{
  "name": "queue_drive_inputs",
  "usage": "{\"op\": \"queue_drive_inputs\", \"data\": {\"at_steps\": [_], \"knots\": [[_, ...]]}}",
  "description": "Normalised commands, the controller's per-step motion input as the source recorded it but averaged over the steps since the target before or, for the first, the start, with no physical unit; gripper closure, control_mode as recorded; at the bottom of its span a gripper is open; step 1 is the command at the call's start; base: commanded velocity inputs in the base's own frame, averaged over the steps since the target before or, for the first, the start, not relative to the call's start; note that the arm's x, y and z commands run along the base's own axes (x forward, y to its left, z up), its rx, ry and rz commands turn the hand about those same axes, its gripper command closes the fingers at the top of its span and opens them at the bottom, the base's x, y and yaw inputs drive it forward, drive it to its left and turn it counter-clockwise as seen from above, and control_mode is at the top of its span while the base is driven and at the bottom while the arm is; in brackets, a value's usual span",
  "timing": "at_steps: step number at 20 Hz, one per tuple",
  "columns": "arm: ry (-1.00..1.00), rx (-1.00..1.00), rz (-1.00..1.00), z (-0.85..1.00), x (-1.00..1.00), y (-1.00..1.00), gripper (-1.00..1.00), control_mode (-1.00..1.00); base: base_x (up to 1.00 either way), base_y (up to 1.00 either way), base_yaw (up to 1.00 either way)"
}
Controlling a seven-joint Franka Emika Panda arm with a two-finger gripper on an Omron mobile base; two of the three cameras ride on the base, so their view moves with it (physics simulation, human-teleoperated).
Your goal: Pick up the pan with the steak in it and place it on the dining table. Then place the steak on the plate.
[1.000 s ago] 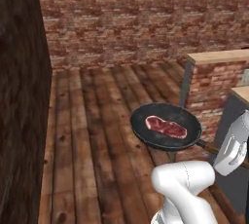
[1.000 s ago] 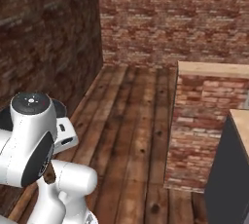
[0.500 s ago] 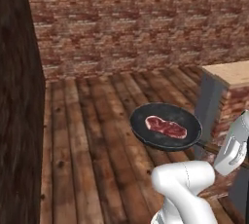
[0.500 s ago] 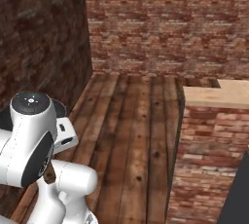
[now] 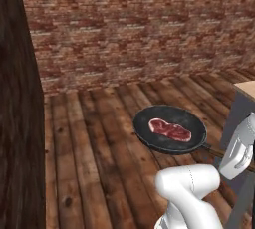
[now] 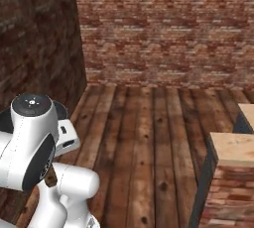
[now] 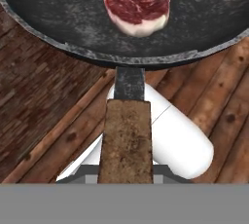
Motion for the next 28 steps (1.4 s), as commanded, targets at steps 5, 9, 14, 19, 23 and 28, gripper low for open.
{"op": "queue_drive_inputs", "data": {"at_steps": [5,9,14,19,23,28], "knots": [[0.0,0.0,0.0,0.0,0.0,0.0,1.0,1.0,1.0,0.58,-0.07],[0.0,0.0,0.0,0.0,0.0,0.0,1.0,1.0,1.0,0.51,-0.15],[0.0,0.0,0.0,0.0,0.0,0.0,1.0,1.0,0.51,0.36,-0.4],[0.0,0.0,0.0,0.0,0.0,0.0,1.0,1.0,0.17,0.14,-0.5],[0.0,0.0,0.0,0.0,0.0,0.0,1.0,1.0,0.04,0.03,-0.5],[0.0,0.0,0.0,0.0,0.0,0.0,1.0,1.0,0.02,0.02,-0.5]]}}
